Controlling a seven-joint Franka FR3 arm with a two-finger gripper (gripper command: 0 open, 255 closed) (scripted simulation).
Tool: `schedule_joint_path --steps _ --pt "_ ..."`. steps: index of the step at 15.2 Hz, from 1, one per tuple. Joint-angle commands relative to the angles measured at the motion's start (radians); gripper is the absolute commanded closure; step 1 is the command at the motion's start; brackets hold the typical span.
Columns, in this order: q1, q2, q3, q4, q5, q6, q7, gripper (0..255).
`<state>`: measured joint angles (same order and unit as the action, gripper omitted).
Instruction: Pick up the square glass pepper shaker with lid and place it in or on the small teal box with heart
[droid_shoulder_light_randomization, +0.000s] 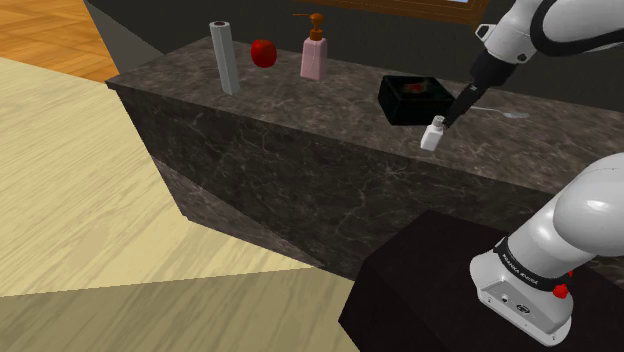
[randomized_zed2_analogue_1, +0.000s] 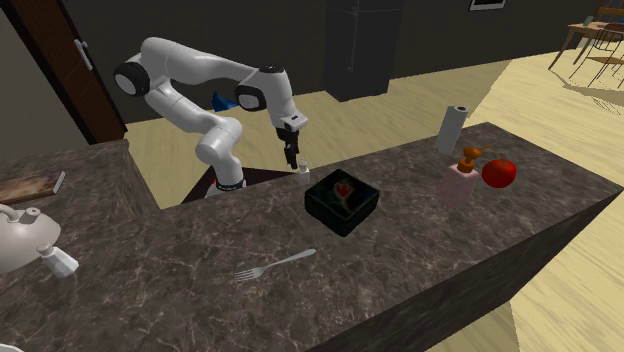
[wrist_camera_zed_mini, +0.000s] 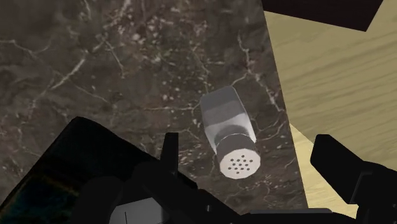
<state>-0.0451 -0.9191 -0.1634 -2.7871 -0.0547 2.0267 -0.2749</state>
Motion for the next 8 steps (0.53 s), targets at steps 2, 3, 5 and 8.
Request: schedule_joint_path --steps 2,3,5,8 --pt "-0.004 0.011 -0.024 -0.058 -0.001 0.078 -0.016 0" --pt "-0.004 0.019 -0.025 -0.068 -0.001 0.095 -0.016 0" --pt "-0.002 0.036 -0.027 -0.087 -0.002 0.130 -0.016 0" --pt "0.001 0.065 -0.031 -0.113 -0.003 0.186 -0.017 0"
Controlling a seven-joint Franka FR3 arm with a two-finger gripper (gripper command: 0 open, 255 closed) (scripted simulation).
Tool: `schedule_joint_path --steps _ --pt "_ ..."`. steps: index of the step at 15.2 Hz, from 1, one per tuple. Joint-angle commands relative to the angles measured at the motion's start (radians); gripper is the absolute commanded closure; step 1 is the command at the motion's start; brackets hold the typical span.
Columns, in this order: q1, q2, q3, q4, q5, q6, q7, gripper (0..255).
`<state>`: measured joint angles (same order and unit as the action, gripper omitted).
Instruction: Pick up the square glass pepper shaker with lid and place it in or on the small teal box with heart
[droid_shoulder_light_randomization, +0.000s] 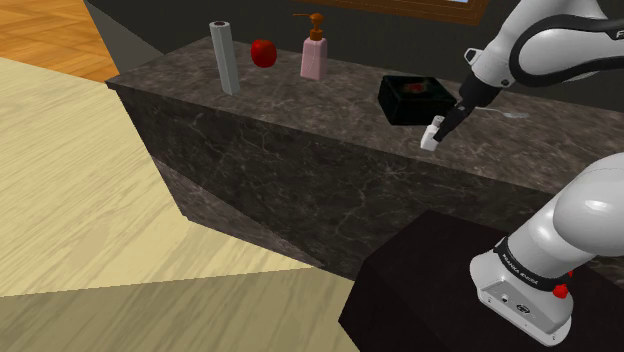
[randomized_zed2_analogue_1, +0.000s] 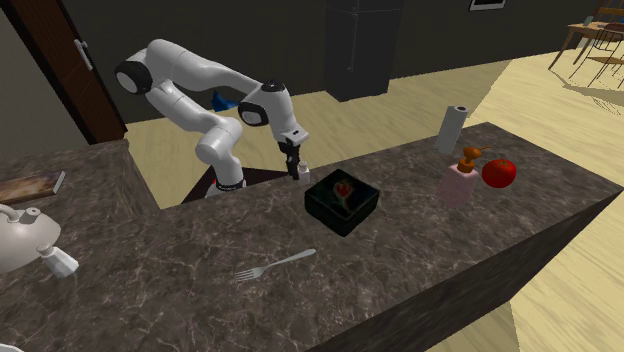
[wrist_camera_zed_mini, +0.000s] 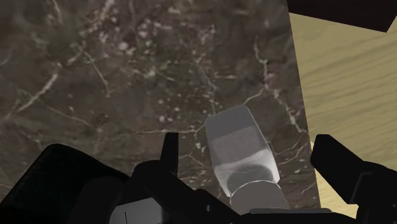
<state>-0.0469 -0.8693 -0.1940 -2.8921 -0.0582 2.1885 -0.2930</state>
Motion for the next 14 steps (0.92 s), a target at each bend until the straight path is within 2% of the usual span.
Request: schedule_joint_path --steps 1,8,9,14 --pt "0.003 0.021 -0.002 -0.013 0.001 0.035 0.001 0" --pt "0.003 0.021 -0.002 -0.013 0.001 0.035 0.001 0" --pt "0.003 0.021 -0.002 -0.013 0.001 0.035 0.001 255" --pt "0.003 0.021 -0.001 -0.013 0.001 0.035 0.001 255"
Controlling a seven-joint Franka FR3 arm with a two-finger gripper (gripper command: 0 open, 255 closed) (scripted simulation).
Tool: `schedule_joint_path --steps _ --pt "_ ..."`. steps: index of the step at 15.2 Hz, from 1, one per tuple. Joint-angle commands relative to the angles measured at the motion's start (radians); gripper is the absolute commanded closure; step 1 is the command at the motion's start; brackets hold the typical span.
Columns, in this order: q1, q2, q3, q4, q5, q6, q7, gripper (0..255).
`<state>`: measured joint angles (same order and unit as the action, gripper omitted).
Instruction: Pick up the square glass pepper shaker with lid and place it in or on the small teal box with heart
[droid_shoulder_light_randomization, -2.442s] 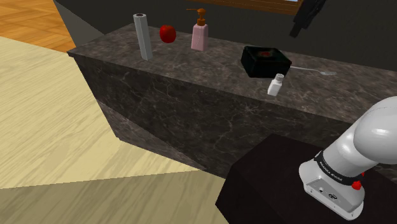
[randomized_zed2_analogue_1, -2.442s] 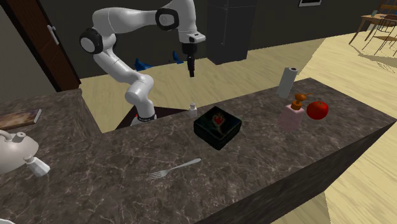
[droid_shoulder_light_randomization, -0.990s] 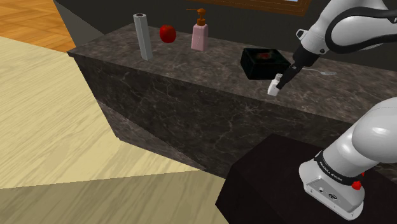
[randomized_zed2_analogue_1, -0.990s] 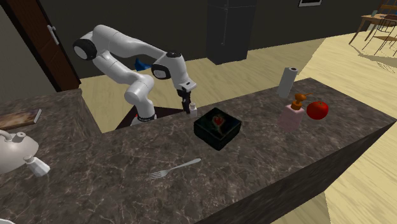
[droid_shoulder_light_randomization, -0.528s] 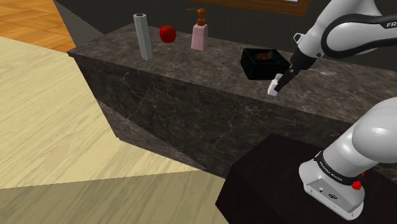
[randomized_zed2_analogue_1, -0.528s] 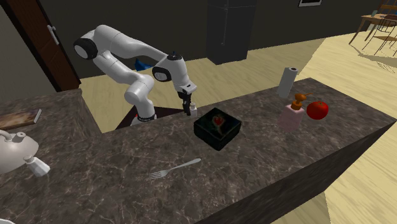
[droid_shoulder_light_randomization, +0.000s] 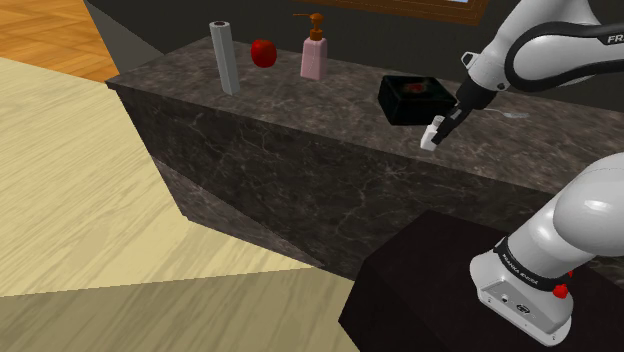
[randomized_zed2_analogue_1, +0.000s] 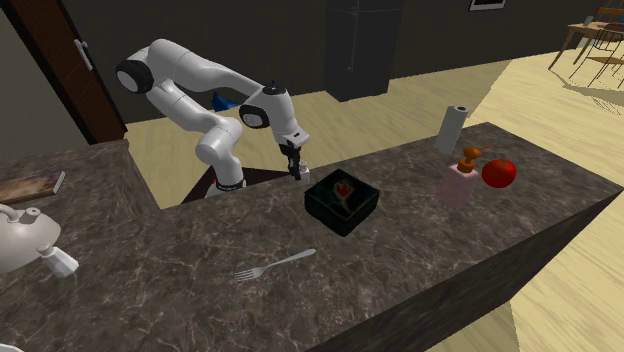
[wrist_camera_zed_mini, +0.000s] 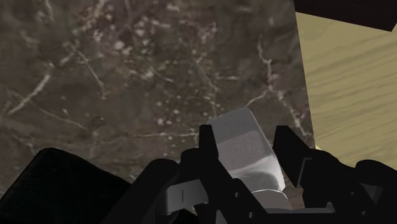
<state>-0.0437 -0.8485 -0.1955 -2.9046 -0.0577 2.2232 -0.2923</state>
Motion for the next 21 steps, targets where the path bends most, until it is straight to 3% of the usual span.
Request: schedule_joint_path --steps 1,4,21 --pt "0.000 0.000 0.000 0.000 0.000 0.000 0.000 255" --pt "0.000 0.000 0.000 0.000 0.000 0.000 0.000 255" --pt "0.010 -0.059 0.030 0.200 0.019 -0.259 0.019 255"
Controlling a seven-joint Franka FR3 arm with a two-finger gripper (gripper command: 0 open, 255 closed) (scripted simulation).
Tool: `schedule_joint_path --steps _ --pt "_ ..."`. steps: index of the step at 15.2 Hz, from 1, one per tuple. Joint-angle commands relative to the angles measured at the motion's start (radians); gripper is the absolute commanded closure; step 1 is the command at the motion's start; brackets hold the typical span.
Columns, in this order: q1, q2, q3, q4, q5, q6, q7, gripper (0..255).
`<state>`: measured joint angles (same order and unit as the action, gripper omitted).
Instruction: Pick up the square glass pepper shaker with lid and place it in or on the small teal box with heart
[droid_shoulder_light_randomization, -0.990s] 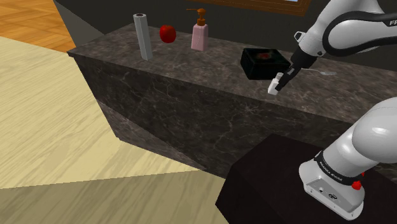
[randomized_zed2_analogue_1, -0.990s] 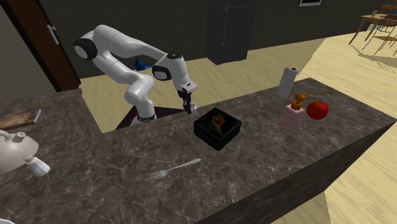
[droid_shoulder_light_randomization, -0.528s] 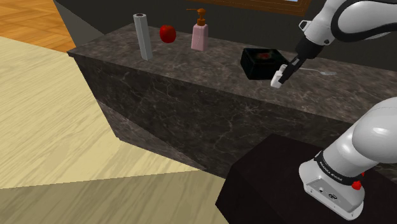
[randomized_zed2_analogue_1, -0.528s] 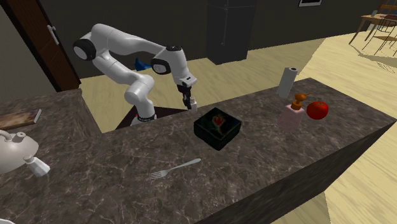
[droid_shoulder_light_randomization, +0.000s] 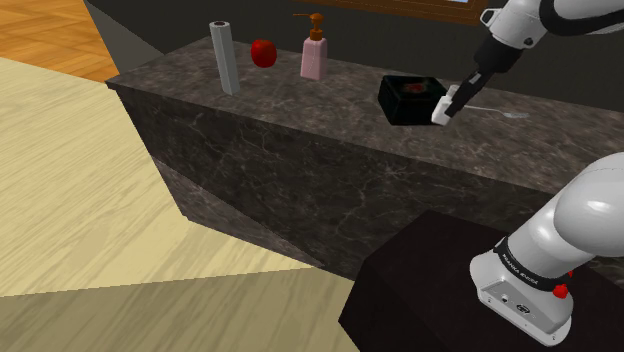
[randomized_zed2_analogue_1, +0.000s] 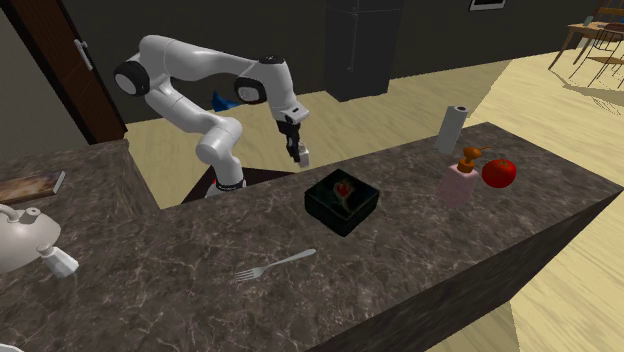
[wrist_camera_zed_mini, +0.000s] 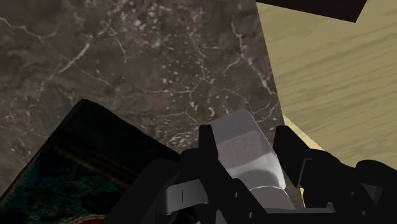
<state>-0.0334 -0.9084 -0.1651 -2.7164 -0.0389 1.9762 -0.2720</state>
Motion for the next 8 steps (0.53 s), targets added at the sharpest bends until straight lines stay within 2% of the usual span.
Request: schedule_joint_path --steps 1,8 --pt "0.001 0.000 0.001 0.025 0.001 -0.025 0.000 255" --pt "0.006 0.005 0.010 0.121 0.008 -0.116 0.006 255"
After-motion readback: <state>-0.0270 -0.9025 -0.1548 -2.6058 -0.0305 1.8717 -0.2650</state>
